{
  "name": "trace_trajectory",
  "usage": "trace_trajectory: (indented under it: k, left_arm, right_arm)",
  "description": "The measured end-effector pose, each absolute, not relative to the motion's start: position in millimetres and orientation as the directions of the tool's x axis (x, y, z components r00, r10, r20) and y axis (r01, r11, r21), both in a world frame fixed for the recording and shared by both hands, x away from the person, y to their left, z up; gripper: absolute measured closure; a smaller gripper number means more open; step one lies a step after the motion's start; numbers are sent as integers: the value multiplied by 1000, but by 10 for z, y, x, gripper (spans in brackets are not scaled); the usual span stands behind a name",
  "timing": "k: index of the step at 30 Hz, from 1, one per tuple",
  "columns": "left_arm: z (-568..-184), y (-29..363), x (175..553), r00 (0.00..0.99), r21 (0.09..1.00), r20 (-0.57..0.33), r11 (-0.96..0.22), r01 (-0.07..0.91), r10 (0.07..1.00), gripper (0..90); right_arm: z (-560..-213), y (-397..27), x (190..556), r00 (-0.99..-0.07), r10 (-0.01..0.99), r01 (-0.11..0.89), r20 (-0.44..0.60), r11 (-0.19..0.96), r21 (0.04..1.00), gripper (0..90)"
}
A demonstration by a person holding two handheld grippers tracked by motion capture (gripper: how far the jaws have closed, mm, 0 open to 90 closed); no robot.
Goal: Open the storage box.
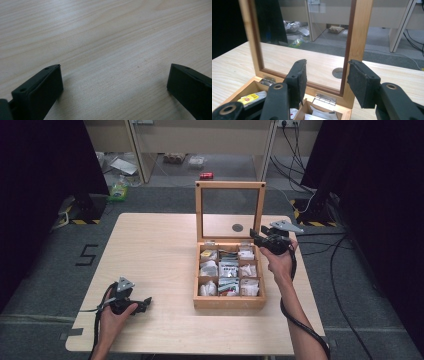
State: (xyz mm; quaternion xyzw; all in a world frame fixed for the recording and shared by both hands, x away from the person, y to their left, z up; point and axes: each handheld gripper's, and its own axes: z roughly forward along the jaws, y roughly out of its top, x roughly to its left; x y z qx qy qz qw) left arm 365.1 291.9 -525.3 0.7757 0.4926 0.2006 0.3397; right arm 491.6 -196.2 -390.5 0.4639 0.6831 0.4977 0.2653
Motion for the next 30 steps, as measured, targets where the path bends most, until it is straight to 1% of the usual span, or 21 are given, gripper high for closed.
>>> trace_trajectory:
  k: [10,14,20,30]
  left_arm:
    - [-5254,2919,3651,434,725,-23,-284,628,901,0]
    - [-5253,2919,3651,434,725,-24,-284,628,900,0]
    - [-5253,2919,3651,434,725,-24,-284,628,900,0]
    - [-5254,2919,3651,434,725,-24,-283,628,901,0]
  right_arm:
    - [-3936,-1963,4782,-455,881,401,127,75,913,439]
    - [-3951,-1972,4704,-461,877,412,134,78,908,433]
    - [-3990,-2024,4601,-462,871,428,166,54,902,428]
    - [-4081,-2047,4425,-472,865,439,170,63,896,415]
